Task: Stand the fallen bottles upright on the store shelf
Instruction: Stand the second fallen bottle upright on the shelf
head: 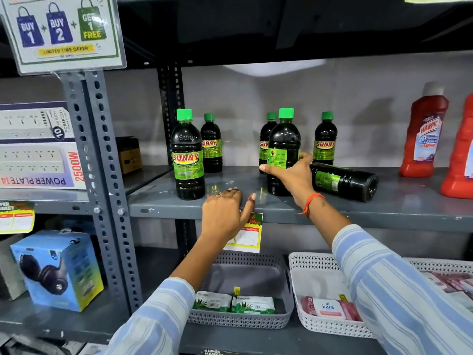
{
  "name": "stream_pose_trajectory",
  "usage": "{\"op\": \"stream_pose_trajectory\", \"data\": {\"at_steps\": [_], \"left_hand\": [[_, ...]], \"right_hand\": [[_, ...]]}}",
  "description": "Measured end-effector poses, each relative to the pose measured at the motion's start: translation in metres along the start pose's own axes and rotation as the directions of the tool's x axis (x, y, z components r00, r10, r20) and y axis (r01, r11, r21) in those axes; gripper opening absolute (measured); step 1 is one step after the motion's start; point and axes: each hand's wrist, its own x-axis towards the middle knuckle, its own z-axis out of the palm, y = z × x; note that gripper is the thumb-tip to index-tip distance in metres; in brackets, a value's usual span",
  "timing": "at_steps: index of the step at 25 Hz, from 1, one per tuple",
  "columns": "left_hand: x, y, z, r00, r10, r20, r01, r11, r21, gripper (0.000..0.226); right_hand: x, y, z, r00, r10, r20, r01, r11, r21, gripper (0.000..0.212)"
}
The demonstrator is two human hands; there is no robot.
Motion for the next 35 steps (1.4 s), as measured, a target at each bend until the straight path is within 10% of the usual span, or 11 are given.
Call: {"op": "stream_pose_trajectory", "data": {"at_steps": [5, 35], "left_hand": [[0.001, 0.000, 0.000, 1.000, 0.004, 0.007, -0.004, 1.000, 0.002, 0.048], [0.001, 0.003, 0.000, 1.000, -0.023, -0.010, 0.023, 1.000, -0.008, 0.053]], "right_hand": [[-0.003, 0.003, -0.005, 0.999, -0.047, -0.026, 0.037, 0.954, -0.298, 0.097], [-0.001, 0.011, -0.011, 0.966, -0.009, 0.258, 0.007, 1.000, 0.007, 0.068]]}}
